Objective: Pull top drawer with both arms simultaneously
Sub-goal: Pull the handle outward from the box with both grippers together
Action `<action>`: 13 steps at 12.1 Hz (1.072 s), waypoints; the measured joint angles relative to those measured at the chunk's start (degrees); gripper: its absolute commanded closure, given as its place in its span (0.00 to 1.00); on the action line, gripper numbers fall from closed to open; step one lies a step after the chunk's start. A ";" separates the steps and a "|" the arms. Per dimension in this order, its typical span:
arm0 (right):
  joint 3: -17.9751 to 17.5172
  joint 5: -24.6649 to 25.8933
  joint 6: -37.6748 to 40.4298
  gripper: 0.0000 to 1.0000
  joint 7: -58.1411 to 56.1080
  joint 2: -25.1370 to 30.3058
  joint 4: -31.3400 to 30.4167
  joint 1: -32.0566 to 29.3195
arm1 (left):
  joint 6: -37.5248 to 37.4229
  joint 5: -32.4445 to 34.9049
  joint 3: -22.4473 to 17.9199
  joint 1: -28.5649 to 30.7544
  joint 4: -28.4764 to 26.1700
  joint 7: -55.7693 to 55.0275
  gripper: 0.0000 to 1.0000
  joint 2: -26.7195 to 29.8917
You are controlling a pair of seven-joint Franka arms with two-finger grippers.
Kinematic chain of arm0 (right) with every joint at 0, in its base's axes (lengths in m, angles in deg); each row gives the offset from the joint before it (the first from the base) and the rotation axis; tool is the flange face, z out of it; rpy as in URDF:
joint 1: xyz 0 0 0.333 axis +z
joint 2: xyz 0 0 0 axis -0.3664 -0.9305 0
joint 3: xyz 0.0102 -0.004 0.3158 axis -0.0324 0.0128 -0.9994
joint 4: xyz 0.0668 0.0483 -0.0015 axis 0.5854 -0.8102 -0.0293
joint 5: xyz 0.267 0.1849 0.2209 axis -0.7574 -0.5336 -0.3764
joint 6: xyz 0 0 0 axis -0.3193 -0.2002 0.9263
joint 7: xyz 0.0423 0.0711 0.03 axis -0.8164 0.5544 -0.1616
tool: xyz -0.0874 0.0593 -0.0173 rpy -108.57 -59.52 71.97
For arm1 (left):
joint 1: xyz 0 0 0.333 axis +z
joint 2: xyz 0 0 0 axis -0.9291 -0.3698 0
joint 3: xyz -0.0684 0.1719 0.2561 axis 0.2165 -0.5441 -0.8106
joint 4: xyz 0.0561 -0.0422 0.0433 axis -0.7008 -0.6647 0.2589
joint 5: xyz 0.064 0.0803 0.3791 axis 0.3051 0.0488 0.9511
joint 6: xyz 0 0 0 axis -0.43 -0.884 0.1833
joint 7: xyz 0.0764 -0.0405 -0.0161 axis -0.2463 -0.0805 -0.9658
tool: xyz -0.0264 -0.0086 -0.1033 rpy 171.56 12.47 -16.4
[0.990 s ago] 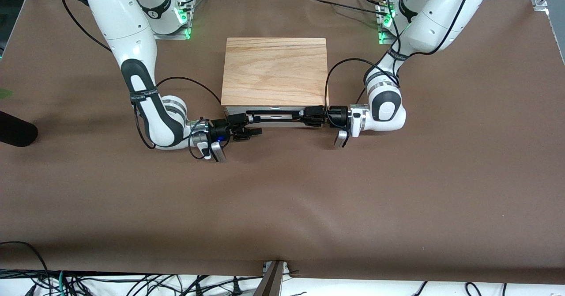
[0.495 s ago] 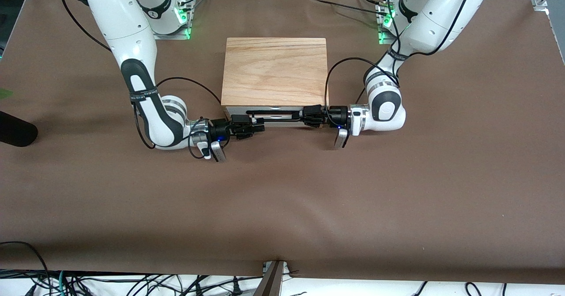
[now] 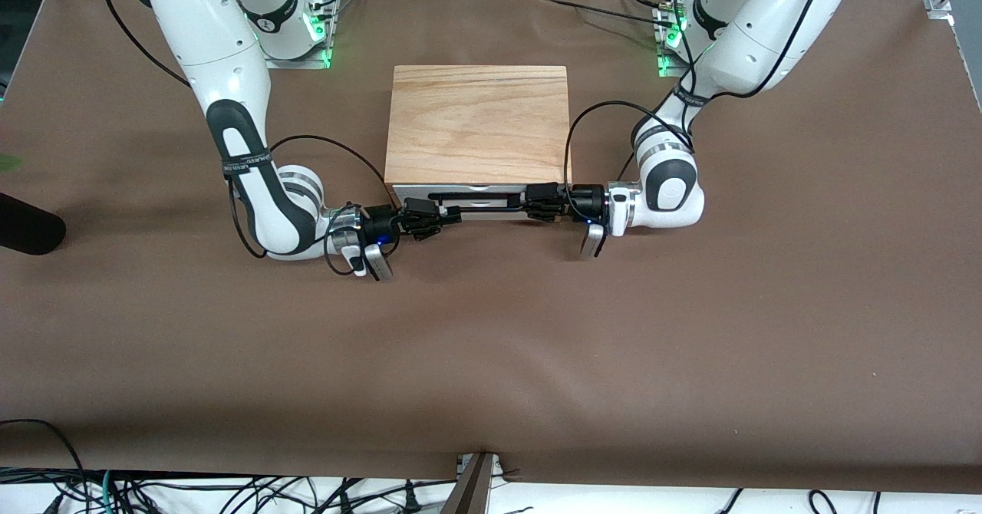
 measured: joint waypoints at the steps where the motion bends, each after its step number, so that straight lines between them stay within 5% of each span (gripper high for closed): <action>1: 0.00 0.00 0.00 0.97 0.00 0.00 0.00 0.00 | -0.06 0.00 0.03 0.05 0.01 0.01 1.00 -0.04; 13: 0.03 0.00 -0.53 0.96 0.19 0.00 0.56 0.03 | -0.17 0.00 0.25 0.32 0.67 0.02 1.00 -0.49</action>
